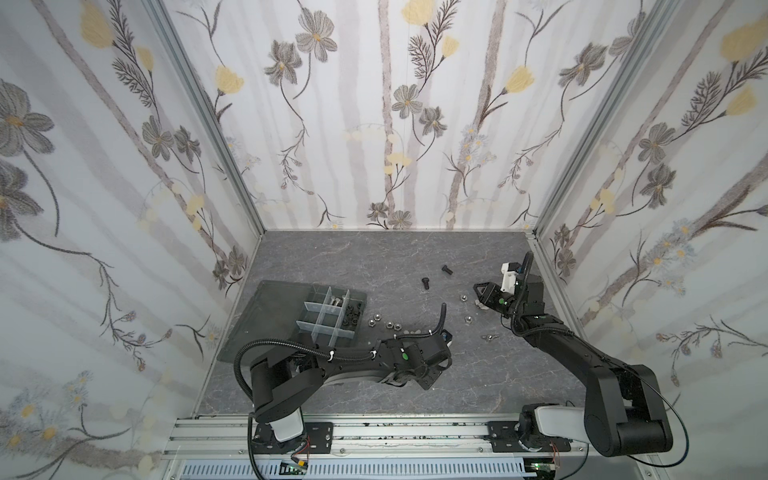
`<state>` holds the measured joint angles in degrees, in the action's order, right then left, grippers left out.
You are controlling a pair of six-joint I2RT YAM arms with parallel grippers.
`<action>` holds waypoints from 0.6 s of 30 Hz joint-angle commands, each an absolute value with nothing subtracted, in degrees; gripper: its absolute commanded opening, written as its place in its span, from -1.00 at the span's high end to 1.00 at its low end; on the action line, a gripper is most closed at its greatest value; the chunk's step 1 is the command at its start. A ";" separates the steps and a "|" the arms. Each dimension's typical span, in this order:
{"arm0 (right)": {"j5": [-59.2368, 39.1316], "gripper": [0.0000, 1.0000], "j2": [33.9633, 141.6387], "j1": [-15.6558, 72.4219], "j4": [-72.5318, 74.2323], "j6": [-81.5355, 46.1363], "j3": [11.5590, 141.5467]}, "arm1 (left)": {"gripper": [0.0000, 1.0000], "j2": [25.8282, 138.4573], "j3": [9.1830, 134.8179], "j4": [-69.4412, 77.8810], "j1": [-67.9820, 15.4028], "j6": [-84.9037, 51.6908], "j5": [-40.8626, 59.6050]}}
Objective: Sort the screws and nuts into containers
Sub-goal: 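Carry the wing nut with the left gripper into the organizer box and open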
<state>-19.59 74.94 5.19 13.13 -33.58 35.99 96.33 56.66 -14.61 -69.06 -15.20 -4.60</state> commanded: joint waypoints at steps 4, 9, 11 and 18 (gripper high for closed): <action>-20.47 0.20 74.44 5.30 15.29 -33.92 35.60 | 0.66 91.18 54.10 -13.44 -66.05 -16.71 -6.89; -20.74 0.20 74.36 5.41 15.44 -34.02 35.51 | 0.66 85.25 51.14 -13.89 -62.23 -17.13 -7.78; -20.94 0.20 74.49 5.53 15.65 -34.19 35.33 | 0.66 82.17 49.48 -14.05 -59.71 -17.48 -7.74; -21.33 0.20 75.49 6.91 16.61 -34.49 35.16 | 0.65 73.34 44.90 -15.34 -48.35 -19.94 -4.36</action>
<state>-20.49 75.18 6.46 14.31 -34.04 35.33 75.05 45.76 -14.76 -50.96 -17.98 -5.69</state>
